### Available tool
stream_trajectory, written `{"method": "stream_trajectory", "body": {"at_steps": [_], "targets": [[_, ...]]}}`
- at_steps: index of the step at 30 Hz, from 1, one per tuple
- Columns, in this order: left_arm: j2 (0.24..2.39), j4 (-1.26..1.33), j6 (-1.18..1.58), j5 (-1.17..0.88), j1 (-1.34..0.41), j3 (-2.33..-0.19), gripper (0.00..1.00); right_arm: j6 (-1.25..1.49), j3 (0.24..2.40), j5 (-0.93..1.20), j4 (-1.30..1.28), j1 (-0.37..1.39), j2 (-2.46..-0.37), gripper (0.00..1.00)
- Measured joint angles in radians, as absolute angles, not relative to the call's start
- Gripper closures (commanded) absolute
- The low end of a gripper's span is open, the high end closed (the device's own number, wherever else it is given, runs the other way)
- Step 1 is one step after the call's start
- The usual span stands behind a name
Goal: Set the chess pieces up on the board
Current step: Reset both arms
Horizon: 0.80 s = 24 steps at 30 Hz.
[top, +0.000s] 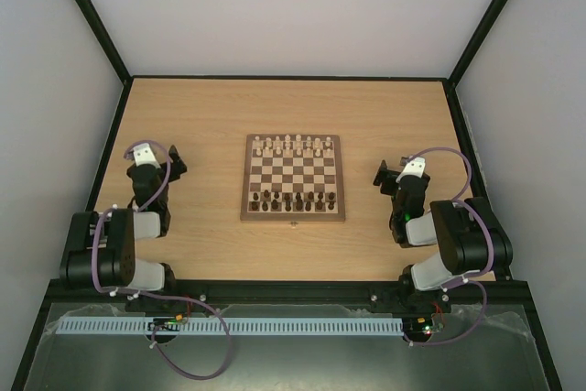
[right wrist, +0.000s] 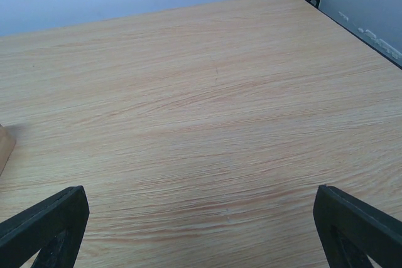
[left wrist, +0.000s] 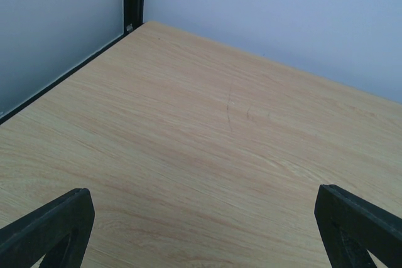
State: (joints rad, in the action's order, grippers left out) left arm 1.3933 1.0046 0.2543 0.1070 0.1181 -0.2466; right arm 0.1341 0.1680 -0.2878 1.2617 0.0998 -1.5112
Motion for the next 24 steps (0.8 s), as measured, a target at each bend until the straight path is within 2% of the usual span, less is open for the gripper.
{"method": "stream_trajectory", "body": {"at_steps": [6, 13, 18, 24], "targets": [[1.411, 1.027, 0.242, 0.119, 0.112, -0.243, 0.01, 0.134, 0.169, -0.288, 1.262, 0.099, -1.511, 0.01], [1.397, 1.174, 0.209, 0.167, 0.064, -0.131, 0.01, 0.134, 0.17, -0.288, 1.261, 0.099, -1.511, 0.01], [1.498, 1.113, 0.14, 0.128, 0.019, -0.277, 0.01, 0.134, 0.173, -0.285, 1.261, 0.099, -1.511, 0.01], [1.495, 1.105, 0.129, 0.138, 0.016, -0.282, 0.01, 0.134, 0.179, -0.277, 1.26, 0.099, -1.511, 0.01]]}}
